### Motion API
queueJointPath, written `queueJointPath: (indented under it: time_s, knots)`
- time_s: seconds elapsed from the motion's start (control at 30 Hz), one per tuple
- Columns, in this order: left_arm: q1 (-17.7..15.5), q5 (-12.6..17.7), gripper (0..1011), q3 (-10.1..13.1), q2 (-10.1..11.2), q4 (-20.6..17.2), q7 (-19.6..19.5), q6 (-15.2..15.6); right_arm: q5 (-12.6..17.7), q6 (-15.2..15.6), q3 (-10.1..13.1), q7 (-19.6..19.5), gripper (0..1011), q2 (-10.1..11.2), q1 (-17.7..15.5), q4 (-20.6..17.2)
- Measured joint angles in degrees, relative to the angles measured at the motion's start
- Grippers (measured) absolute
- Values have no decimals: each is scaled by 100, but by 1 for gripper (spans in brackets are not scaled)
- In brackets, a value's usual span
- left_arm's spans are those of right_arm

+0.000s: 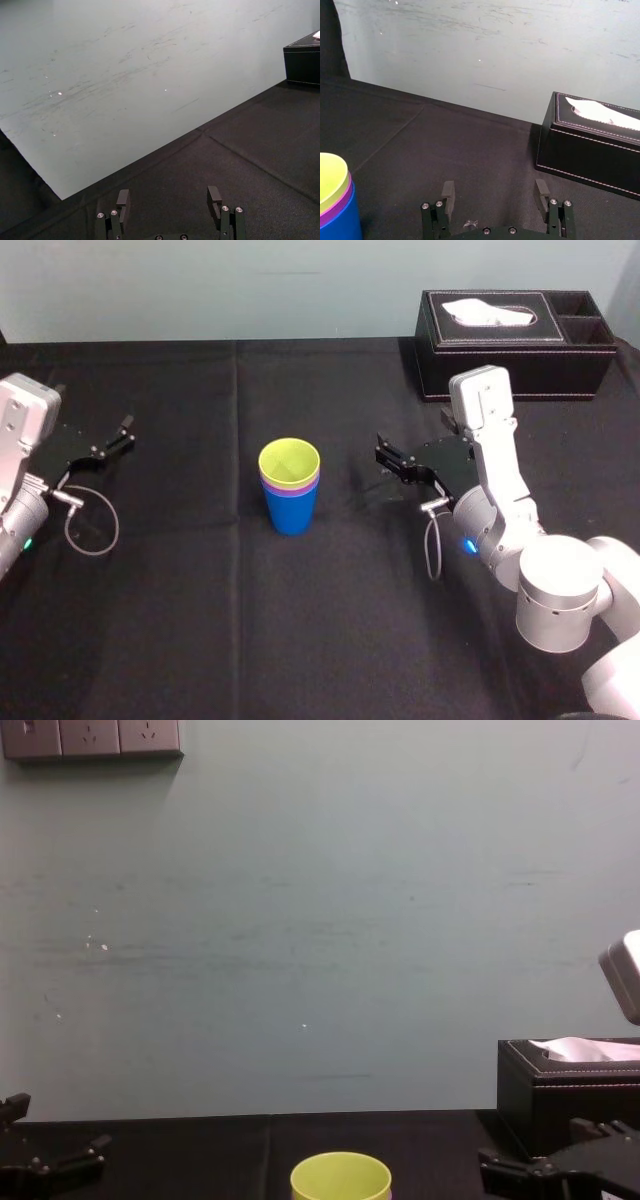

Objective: Stack the three plastic cups sequentially using one hand.

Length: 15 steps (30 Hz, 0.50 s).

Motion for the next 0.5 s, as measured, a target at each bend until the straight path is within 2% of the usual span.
queueJointPath:
  time_s: [0.5]
  knots:
    - [0,0,1010,0,0,0,0,0,0,0,0,1,1003,0,0,1]
